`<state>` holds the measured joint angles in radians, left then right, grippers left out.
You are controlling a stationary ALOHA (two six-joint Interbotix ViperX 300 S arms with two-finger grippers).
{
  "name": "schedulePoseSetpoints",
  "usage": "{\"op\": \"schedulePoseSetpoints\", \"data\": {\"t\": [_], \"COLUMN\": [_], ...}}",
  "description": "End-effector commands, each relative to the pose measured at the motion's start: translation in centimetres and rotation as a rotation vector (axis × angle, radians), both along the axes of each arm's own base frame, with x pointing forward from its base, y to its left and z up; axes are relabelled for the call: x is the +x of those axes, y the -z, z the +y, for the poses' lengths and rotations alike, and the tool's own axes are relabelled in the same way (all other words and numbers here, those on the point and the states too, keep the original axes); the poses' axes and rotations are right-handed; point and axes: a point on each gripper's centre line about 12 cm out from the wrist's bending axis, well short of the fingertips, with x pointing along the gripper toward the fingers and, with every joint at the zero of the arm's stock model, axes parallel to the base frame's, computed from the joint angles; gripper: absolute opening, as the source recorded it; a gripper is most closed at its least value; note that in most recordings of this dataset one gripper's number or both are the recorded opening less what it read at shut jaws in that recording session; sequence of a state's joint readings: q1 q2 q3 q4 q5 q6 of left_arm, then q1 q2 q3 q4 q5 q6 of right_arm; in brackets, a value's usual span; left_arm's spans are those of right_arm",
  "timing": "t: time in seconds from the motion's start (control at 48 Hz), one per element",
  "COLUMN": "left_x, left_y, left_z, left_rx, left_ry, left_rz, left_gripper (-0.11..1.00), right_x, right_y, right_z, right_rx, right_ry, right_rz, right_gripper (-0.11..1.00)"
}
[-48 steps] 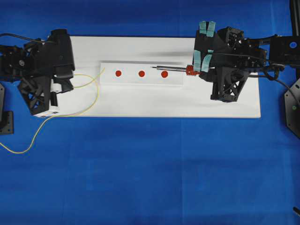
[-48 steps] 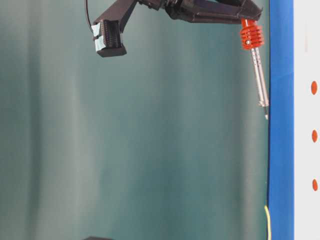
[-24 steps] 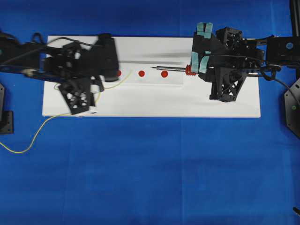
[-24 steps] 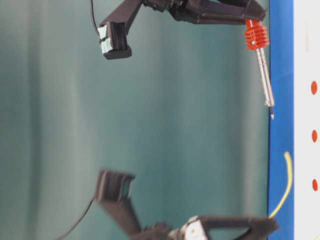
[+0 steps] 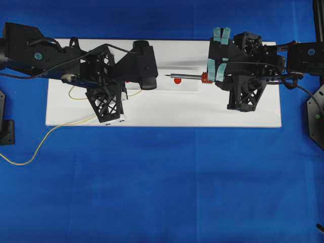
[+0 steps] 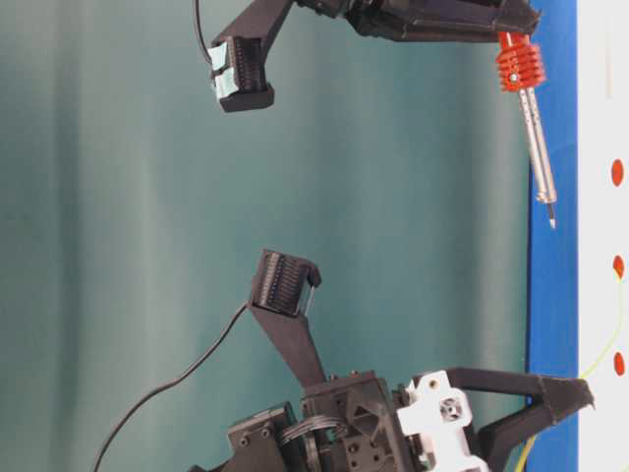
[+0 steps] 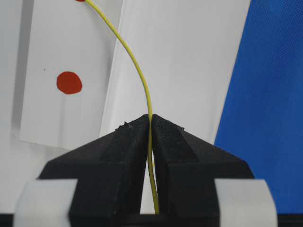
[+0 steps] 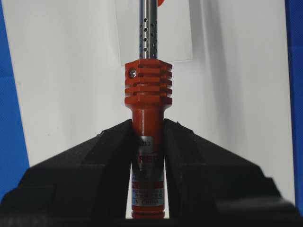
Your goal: Touch the tip of the soldering iron to the tip of the solder at the mark.
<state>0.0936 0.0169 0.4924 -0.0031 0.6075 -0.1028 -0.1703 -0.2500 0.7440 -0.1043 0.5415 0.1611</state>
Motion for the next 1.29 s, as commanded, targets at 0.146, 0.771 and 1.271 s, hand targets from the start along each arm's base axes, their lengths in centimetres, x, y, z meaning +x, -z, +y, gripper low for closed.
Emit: {"op": "schedulePoseSetpoints", "data": {"t": [0.146, 0.771, 1.271], "left_x": [0.8, 0.9, 0.9], "left_y": [-0.6, -0.5, -0.4], "left_z": [0.0, -0.6, -0.6], "left_rx": [0.001, -0.001, -0.001], "left_ry": [0.002, 0.016, 0.018], "left_rz": [-0.009, 0.006, 0.008], "left_gripper": [0.02, 0.02, 0.02], "right_x": [0.3, 2.9, 4.3], "right_y": [-0.4, 0.6, 2.0], "right_z": [-0.1, -0.5, -1.0], "right_rx": [-0.006, -0.003, -0.009], "right_ry": [-0.001, -0.005, -0.01], "right_rz": [-0.025, 0.007, 0.053], "right_gripper": [0.06, 0.06, 0.06]}}
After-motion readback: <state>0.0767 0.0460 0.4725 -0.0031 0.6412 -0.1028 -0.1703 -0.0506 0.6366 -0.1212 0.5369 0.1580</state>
